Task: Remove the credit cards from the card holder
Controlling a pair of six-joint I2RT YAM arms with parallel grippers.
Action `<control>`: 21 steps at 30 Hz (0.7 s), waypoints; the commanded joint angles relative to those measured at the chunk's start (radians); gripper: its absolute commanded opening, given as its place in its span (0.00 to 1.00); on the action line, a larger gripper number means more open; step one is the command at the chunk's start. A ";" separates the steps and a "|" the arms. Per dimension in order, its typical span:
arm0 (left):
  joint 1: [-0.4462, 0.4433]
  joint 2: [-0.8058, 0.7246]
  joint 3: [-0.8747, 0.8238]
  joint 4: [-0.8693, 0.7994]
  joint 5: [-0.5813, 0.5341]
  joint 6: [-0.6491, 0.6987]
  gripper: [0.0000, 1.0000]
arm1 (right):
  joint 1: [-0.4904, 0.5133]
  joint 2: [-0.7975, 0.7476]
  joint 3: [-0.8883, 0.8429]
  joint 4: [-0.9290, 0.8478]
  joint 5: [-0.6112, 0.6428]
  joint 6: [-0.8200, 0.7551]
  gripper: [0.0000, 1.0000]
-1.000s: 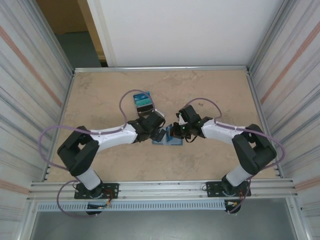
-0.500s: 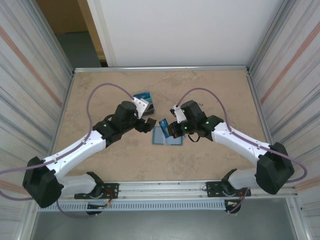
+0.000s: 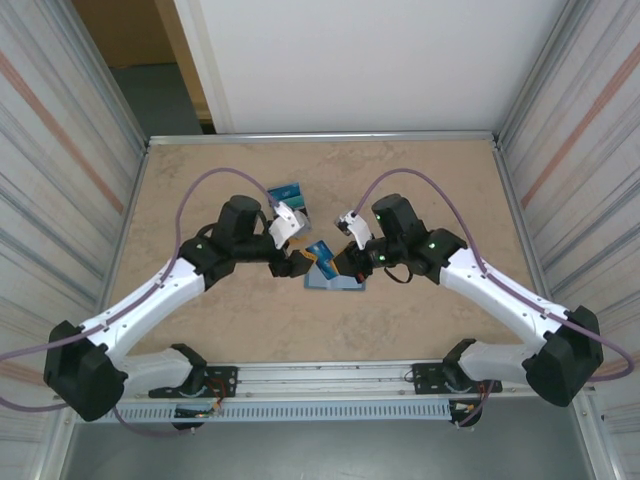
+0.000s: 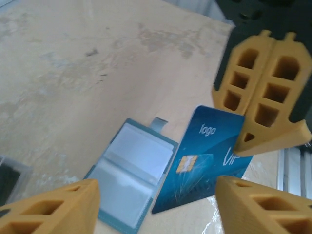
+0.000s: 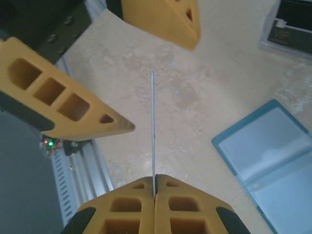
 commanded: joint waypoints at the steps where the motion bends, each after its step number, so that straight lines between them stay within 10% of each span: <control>1: -0.019 0.025 0.056 -0.042 0.116 0.078 0.57 | 0.002 0.000 0.042 -0.043 -0.067 -0.067 0.00; 9: -0.073 0.077 0.081 -0.103 0.100 0.137 0.02 | -0.011 -0.012 0.039 -0.036 -0.078 -0.084 0.00; 21: -0.079 -0.113 -0.063 0.149 -0.016 -0.109 0.00 | -0.117 -0.286 -0.246 0.329 -0.016 0.131 0.71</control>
